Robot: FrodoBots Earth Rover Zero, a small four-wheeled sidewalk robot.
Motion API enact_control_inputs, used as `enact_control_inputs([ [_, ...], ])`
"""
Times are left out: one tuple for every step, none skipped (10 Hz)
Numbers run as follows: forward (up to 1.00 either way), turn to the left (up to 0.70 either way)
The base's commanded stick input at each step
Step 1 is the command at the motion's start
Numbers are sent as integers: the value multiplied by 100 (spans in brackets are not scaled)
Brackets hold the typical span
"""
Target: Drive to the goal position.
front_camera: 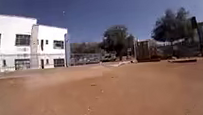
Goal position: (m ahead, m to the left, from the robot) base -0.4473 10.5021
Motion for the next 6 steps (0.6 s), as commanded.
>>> enact_control_inputs([
  [100, 31],
  [100, 40],
  [100, 40],
  [100, 0],
  [100, 0],
  [100, 20],
])
